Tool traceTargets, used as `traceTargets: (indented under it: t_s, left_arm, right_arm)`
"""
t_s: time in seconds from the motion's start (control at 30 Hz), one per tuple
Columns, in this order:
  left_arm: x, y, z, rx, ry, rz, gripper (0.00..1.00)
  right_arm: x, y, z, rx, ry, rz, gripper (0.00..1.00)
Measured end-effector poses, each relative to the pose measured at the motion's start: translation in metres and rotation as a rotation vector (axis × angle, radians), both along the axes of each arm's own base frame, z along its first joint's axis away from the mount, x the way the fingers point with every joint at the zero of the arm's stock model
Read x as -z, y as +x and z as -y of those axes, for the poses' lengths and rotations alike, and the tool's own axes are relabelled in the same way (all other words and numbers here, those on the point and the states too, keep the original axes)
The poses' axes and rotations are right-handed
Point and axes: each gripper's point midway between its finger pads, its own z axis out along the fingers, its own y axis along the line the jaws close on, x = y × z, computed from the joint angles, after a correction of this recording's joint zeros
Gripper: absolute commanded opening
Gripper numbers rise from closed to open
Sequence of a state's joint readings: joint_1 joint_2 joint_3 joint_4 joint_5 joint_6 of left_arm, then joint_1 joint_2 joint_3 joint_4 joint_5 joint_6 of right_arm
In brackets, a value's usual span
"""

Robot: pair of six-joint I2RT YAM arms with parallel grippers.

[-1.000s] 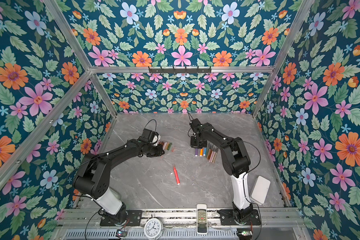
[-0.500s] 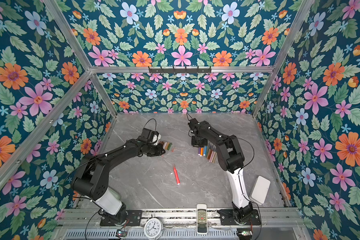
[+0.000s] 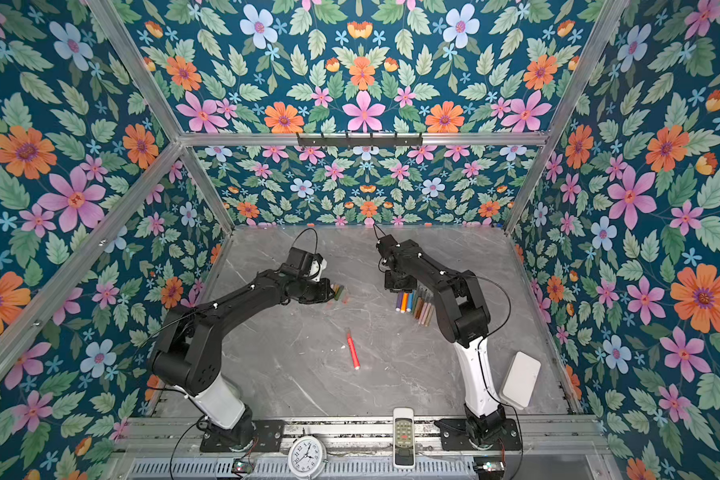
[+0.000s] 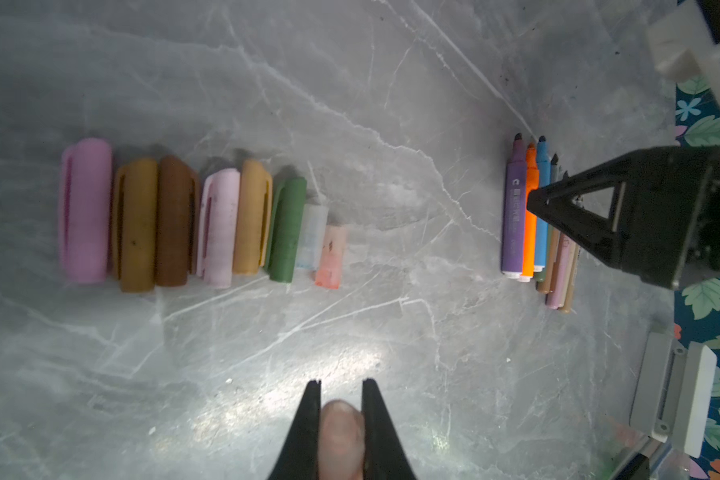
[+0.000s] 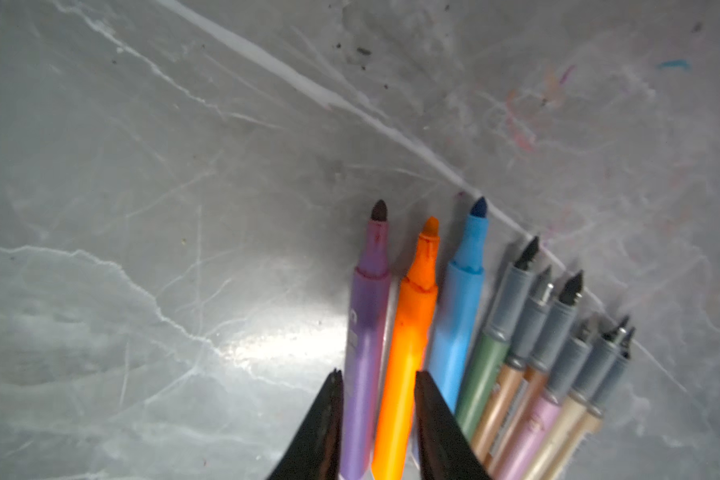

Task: Open the pen caps
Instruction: 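Lower the purple marker beside the pens and open the right gripper, then open the left gripper to release the cap at the end of the cap row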

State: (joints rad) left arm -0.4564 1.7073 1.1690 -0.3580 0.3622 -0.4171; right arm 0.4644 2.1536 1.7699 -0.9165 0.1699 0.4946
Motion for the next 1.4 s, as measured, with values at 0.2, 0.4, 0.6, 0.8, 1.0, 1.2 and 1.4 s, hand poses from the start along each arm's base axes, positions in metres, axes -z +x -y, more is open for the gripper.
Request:
traceTargets:
  t_s: [0.2,0.4,0.6,0.8,1.0,1.2,1.4]
  left_arm:
    - [-0.006,0.009,0.040,0.061,0.045,0.030,0.00]
    - [0.011,0.022,0.081,0.118,0.180,0.050,0.00]
    - [0.036,0.030,0.090,0.128,0.328,0.041,0.00]
    - [0.052,0.028,0.088,0.123,0.456,0.040,0.00]
    - [0.067,0.026,0.070,0.105,0.579,0.036,0.00]
    - [0.070,0.029,0.056,0.083,0.657,0.049,0.10]
    - [0.070,0.028,0.055,0.087,0.662,0.048,0.27]
  right_arm:
    - [-0.031,-0.030,0.019,0.004,0.013,0.072,0.31]
    - [-0.035,-0.081,0.039,0.007,0.063,0.104,0.31]
    - [-0.035,-0.128,0.041,0.001,0.224,0.166,0.32]
    - [-0.036,-0.139,0.037,0.005,0.321,0.231,0.32]
    - [-0.029,-0.134,0.030,0.005,0.352,0.230,0.33]
    - [-0.028,-0.133,0.025,-0.004,0.377,0.239,0.33]
    - [-0.027,-0.132,0.024,-0.006,0.382,0.240,0.33]
